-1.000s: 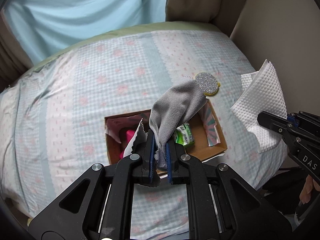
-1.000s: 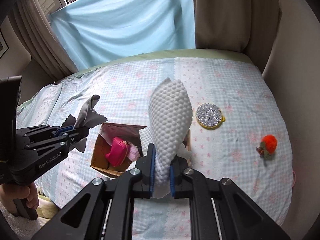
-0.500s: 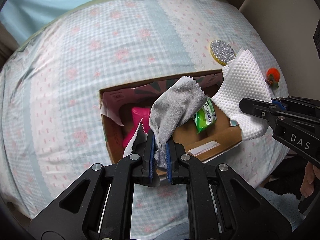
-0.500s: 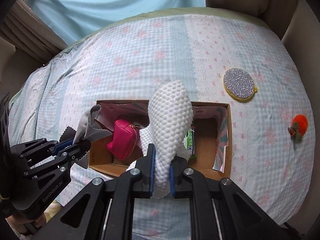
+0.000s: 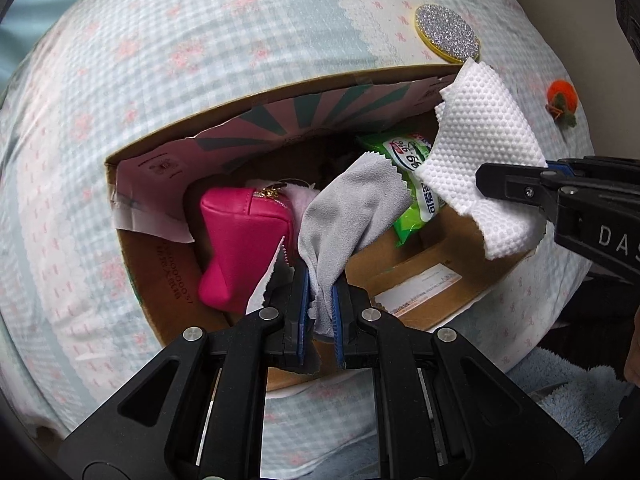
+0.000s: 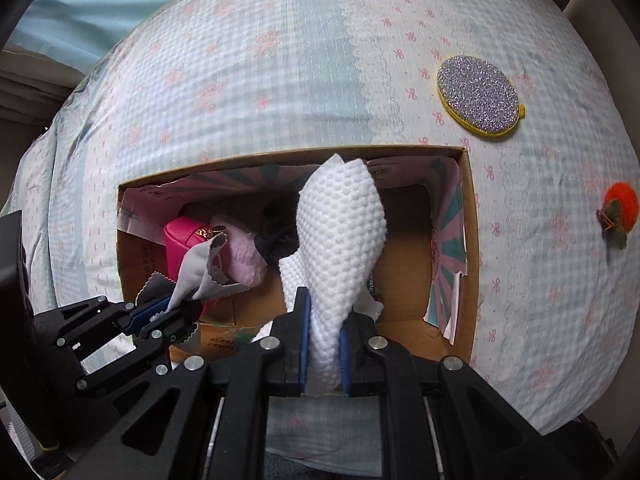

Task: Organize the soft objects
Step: 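Carry the grey cloth and white wipe over the box and release both inside, then lift both tools and move the left tool toward the glittery pad, right toward the pompom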

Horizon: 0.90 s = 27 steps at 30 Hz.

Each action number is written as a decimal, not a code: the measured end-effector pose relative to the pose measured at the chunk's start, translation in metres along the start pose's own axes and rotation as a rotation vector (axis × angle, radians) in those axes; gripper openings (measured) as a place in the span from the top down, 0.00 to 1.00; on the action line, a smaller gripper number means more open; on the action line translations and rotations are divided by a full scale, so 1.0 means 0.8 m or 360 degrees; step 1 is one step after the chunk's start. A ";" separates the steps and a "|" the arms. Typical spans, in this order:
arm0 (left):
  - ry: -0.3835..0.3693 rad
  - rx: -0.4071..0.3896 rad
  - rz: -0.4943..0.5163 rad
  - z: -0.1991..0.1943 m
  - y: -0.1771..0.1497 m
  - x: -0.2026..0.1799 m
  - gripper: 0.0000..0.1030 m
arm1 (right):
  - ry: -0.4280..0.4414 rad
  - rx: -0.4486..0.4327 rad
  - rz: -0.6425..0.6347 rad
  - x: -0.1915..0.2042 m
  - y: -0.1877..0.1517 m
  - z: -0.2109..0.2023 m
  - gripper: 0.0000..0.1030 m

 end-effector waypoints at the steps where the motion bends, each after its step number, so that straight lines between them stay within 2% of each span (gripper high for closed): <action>1: 0.0022 -0.0011 0.0032 0.001 0.002 0.000 0.88 | -0.0005 0.0000 0.0005 -0.002 0.003 0.001 0.89; 2: 0.0055 -0.0023 0.0070 0.001 0.003 0.000 0.69 | -0.0008 0.0004 0.0012 -0.003 0.005 0.001 0.89; 3: 0.0100 -0.0033 0.0102 0.001 0.002 -0.001 0.49 | -0.0013 0.0007 0.0022 -0.005 0.008 0.002 0.84; 4: 0.0139 -0.0048 0.0121 0.000 0.001 0.002 0.01 | -0.0023 0.0005 0.0034 -0.006 0.010 0.001 0.76; 5: 0.0158 -0.0084 0.0123 -0.004 0.001 0.004 0.00 | -0.0024 0.0000 0.0047 -0.008 0.013 0.001 0.44; 6: 0.0143 -0.0087 0.0121 -0.005 -0.001 0.004 0.00 | -0.0011 -0.0006 0.0055 -0.008 0.015 0.001 0.01; 11: 0.0125 -0.0078 0.0064 -0.014 -0.004 0.013 0.00 | -0.0001 -0.0017 0.0026 -0.008 0.015 0.003 0.00; 16: 0.0163 -0.0119 0.0037 -0.033 -0.007 0.021 0.00 | 0.0044 -0.0037 0.0012 -0.001 0.006 -0.002 0.00; 21: 0.0201 -0.0219 0.0003 -0.063 -0.013 0.025 0.00 | 0.0046 -0.0095 -0.0059 0.015 -0.001 -0.021 0.00; 27: 0.0225 -0.0359 -0.0145 -0.111 -0.027 0.045 0.00 | -0.0001 -0.0228 -0.0163 0.037 -0.012 -0.065 0.00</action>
Point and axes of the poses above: each gripper's, at about its wrist camera, not at the fingertips, and z roughly the way its jaws point, x to its left, y to its top, the point moved 10 cm from there along z, roughly the way its jaws point, and after that the axes turned 12 degrees about y, right-handed, at the moved point
